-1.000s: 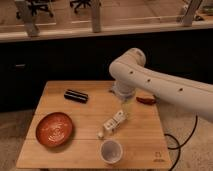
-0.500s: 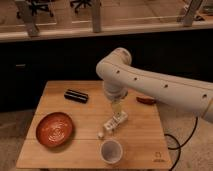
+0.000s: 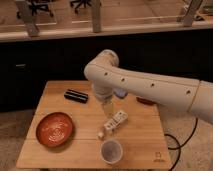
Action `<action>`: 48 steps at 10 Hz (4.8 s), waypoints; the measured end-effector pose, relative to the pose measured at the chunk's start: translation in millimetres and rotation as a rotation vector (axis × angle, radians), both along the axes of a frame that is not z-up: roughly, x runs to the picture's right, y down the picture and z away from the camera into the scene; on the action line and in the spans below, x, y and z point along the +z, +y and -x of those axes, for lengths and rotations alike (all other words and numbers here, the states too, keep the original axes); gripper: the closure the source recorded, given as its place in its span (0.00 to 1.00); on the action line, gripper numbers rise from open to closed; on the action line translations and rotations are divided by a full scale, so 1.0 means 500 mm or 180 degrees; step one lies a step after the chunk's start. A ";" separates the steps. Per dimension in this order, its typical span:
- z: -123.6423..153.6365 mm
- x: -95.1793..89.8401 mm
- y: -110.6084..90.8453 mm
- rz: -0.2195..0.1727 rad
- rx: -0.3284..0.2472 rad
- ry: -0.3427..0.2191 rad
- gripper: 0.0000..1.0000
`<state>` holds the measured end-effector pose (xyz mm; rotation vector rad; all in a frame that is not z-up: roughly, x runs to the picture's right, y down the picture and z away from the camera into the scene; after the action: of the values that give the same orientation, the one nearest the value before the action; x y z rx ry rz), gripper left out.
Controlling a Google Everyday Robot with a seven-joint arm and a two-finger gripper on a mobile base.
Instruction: Drag the ceramic bowl in a circle
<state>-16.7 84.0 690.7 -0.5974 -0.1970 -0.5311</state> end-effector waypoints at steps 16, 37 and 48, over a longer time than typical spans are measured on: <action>0.184 0.046 0.065 -0.0035 -0.0916 -0.0719 0.20; 0.336 0.186 0.244 0.0104 -0.1639 -0.1507 0.20; 0.365 0.226 0.284 0.0121 -0.1542 -0.1510 0.45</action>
<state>-199.2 226.0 803.4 -0.5488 -0.5181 -1.1407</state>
